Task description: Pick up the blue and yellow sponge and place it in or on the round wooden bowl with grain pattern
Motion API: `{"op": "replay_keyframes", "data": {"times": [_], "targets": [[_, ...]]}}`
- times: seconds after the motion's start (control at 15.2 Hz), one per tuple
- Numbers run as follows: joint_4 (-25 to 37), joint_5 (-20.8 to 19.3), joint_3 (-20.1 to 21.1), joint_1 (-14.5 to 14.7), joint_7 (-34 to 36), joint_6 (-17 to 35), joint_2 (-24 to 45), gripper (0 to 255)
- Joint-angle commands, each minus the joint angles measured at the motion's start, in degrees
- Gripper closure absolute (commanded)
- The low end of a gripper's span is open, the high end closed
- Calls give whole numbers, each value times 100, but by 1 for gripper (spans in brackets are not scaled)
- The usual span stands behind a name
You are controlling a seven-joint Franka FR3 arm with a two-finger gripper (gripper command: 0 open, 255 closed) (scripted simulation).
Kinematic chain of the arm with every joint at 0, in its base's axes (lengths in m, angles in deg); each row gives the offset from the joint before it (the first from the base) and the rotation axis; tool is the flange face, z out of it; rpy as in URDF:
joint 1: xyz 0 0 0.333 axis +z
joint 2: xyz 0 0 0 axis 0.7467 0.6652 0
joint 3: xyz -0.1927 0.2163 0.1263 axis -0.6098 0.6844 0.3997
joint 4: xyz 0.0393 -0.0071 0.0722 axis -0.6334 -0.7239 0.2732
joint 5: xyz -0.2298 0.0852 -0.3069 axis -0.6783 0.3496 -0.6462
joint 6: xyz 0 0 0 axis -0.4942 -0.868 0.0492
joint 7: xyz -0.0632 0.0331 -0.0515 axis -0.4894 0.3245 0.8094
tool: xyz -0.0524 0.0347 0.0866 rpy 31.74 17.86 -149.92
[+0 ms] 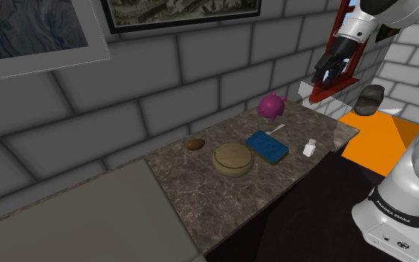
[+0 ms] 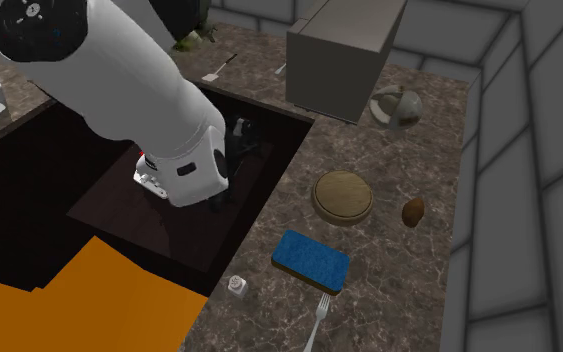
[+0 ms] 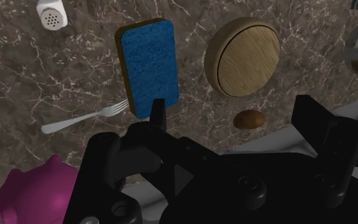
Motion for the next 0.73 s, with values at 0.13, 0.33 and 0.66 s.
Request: {"op": "replay_keyframes", "data": {"times": [0.13, 0.33, 0.66], "targets": [[0, 526, -901, 345, -934, 440, 790, 0], [143, 1151, -1645, 750, -1775, 587, 1539, 0], [673, 3013, -2880, 1493, -3709, 142, 3528, 0]]}}
